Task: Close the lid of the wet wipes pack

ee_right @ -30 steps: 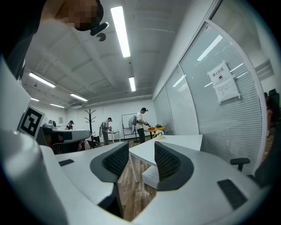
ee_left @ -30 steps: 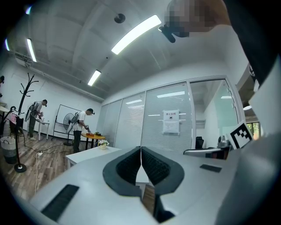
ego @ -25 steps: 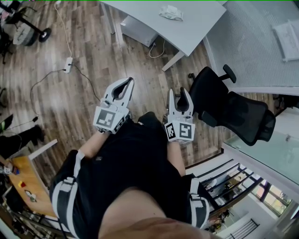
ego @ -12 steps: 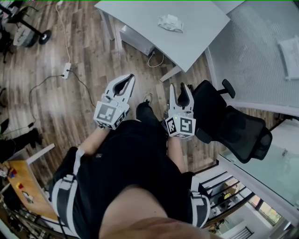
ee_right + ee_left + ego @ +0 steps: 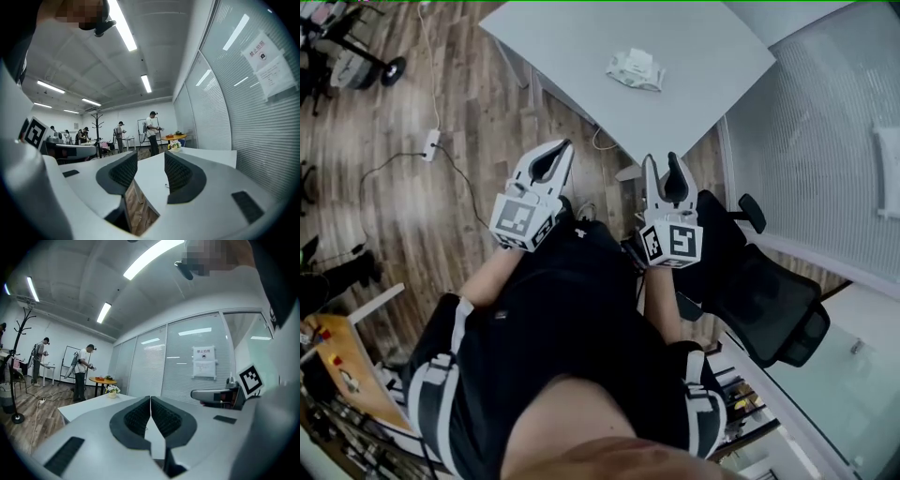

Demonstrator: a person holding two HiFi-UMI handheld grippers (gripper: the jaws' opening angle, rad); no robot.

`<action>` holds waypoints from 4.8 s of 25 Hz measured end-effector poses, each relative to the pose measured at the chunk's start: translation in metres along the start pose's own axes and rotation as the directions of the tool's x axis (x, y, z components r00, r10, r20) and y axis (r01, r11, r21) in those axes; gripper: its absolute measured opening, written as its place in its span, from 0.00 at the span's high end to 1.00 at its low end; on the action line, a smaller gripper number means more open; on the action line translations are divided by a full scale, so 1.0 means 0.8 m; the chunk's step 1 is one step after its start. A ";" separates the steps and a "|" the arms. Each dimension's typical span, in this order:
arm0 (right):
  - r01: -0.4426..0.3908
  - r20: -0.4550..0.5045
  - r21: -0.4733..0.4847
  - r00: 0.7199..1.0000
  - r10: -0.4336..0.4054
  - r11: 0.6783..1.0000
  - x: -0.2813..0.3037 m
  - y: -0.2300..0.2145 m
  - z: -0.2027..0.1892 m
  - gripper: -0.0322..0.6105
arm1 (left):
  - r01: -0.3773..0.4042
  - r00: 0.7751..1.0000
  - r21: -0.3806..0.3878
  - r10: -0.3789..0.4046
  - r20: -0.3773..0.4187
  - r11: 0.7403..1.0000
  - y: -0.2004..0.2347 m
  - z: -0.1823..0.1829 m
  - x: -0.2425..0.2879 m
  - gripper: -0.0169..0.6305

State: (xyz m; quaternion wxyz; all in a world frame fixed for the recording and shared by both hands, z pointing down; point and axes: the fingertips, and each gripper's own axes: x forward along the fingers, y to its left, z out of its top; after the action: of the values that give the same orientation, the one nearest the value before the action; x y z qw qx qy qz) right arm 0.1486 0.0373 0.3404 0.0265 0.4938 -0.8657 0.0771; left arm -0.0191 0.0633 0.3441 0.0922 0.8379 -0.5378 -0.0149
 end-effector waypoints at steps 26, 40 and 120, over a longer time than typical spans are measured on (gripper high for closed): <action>-0.179 -0.493 0.046 0.851 0.178 0.983 0.545 -0.294 -0.204 0.61 | 0.151 0.760 -0.014 -0.125 -0.638 0.988 0.246 -0.350 0.543 0.94; -0.475 -0.834 0.161 0.403 0.377 0.865 0.643 -0.324 -0.409 0.53 | 0.239 0.581 -0.124 -0.245 -0.777 0.963 0.264 -0.453 0.576 0.94; 0.151 -0.010 0.059 0.989 -0.151 0.987 0.074 -0.038 -0.027 0.89 | -0.004 0.999 0.037 0.003 0.032 0.999 0.086 0.016 0.085 0.94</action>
State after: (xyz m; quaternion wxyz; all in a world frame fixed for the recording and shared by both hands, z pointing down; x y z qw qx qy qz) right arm 0.1442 -0.0250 0.3719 0.0199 0.5584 -0.8231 0.1019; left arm -0.0536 -0.0280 0.3482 0.0681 0.8381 -0.5409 -0.0183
